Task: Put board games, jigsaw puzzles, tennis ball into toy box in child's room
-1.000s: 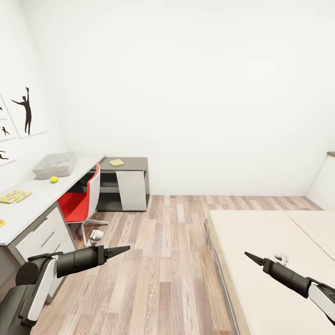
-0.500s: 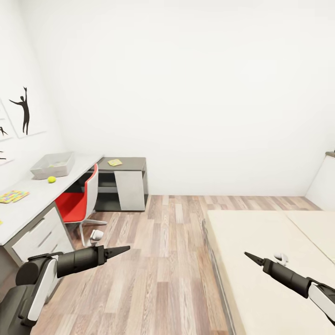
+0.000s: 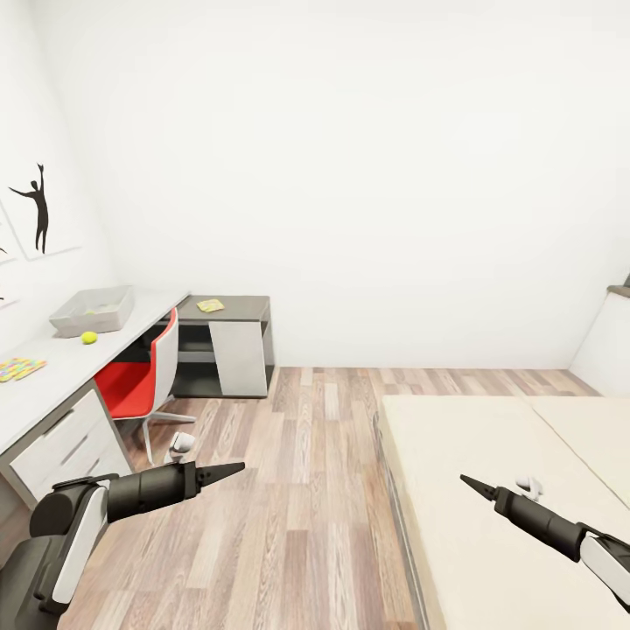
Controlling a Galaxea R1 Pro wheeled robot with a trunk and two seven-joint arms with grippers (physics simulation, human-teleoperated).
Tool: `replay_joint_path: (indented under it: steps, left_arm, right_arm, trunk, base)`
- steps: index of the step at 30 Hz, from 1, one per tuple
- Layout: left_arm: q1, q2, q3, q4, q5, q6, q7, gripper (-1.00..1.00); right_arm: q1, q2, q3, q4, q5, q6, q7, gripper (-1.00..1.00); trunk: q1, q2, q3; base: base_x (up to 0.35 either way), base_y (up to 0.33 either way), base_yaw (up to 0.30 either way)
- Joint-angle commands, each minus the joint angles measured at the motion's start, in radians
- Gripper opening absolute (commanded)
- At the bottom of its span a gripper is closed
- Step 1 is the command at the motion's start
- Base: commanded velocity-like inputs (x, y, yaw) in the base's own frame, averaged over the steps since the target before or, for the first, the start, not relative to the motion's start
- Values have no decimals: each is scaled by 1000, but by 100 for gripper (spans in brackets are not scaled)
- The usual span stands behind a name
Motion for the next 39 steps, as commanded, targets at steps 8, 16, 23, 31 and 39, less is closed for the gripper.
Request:
replay_joint_path:
  steps: [8,16,23,31,39]
  left_arm:
    - [-1,0,1,0,-1,4,-4,100]
    - [-1,0,1,0,-1,4,-4,100]
    - [-1,0,1,0,-1,4,-4,100]
    - [-1,0,1,0,-1,4,-4,100]
    - [-2,1,1,1,-1,4,-5,100]
  right_arm:
    - [-1,-1,4,0,-11,9,2,100]
    - [-1,-1,4,0,-11,9,2,100]
    - [-1,-1,4,0,-11,9,2,100]
    - [-1,-1,4,0,-11,10,2,100]
    - [-1,20,1,-1,-11,13,3,100]
  trunk:
    - [1,-2,-2]
    - [1,-2,-2]
    - [1,-2,-2]
    - [1,-2,-2]
    - [1,-2,-2]
  base:
    - [0,0,0]
    - [0,0,0]
    - [0,0,0]
    - [0,0,0]
    - [0,0,0]
